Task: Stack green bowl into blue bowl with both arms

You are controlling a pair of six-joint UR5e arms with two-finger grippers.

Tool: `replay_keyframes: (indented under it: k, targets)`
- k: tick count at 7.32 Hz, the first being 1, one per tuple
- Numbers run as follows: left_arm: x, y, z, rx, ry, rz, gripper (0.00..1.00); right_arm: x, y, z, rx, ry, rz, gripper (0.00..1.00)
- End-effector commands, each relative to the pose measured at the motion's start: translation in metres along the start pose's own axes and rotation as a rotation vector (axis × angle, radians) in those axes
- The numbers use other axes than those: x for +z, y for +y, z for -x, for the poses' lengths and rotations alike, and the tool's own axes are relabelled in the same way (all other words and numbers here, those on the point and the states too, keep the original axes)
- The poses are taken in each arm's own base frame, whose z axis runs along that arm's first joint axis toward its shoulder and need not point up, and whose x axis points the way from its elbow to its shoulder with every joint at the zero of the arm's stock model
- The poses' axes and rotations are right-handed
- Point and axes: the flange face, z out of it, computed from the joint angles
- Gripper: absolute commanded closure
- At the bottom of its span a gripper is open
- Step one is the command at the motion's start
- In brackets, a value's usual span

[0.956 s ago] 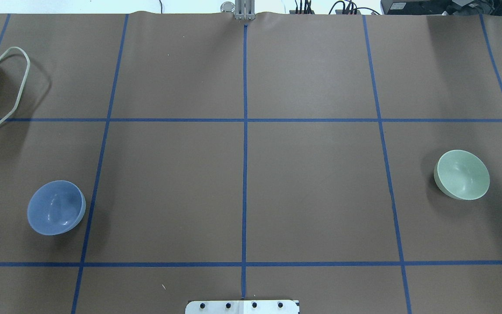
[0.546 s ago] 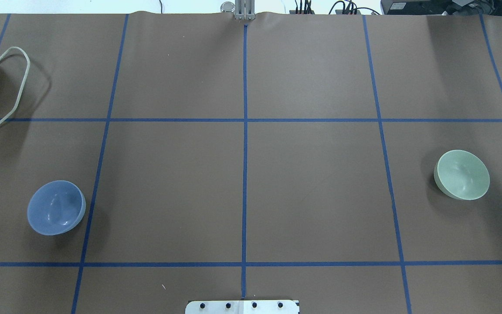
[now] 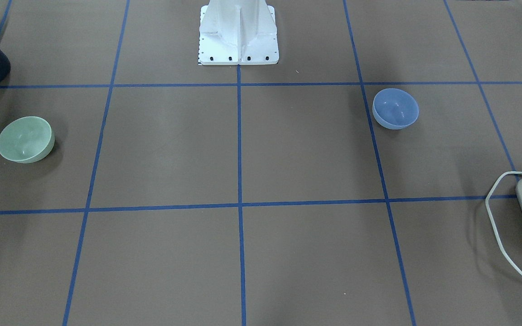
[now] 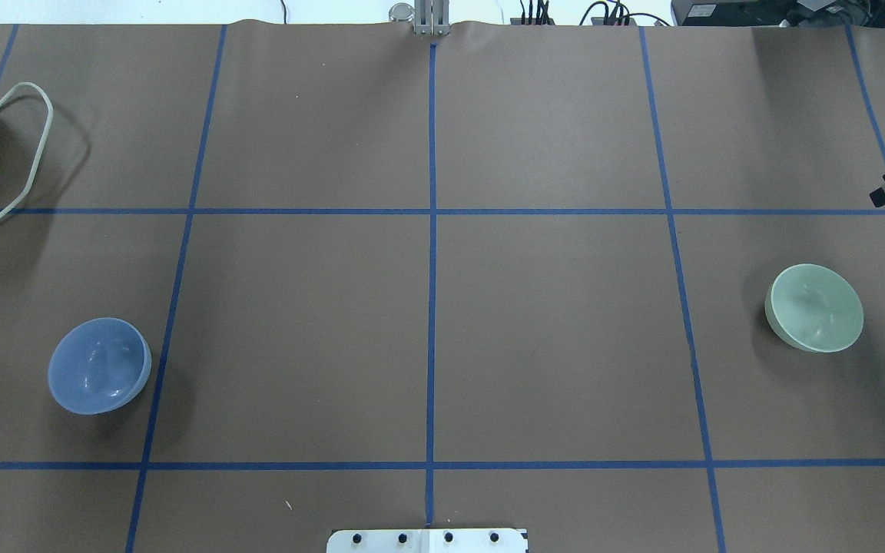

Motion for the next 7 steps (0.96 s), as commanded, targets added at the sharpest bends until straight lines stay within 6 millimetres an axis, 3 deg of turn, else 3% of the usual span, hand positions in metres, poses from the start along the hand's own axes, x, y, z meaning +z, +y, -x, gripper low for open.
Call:
replay_keyframes:
  k: [1, 4, 5, 7]
  targets:
    - [0.001, -0.008, -0.028, 0.024, 0.037, -0.052, 0.01, 0.003, -0.011, 0.035, -0.034, -0.012, 0.001, 0.0]
    - [0.039, -0.014, -0.12, -0.087, 0.106, -0.003, 0.01, 0.006, -0.005, 0.03, -0.037, -0.004, 0.001, 0.0]
    - [0.042, -0.019, -0.144, -0.12, 0.127, -0.001, 0.01, 0.004, -0.005, 0.033, -0.043, -0.008, -0.002, 0.0]
    - [0.058, -0.011, -0.175, -0.108, 0.151, 0.031, 0.01, 0.005, -0.007, 0.037, -0.049, -0.015, -0.001, 0.0]
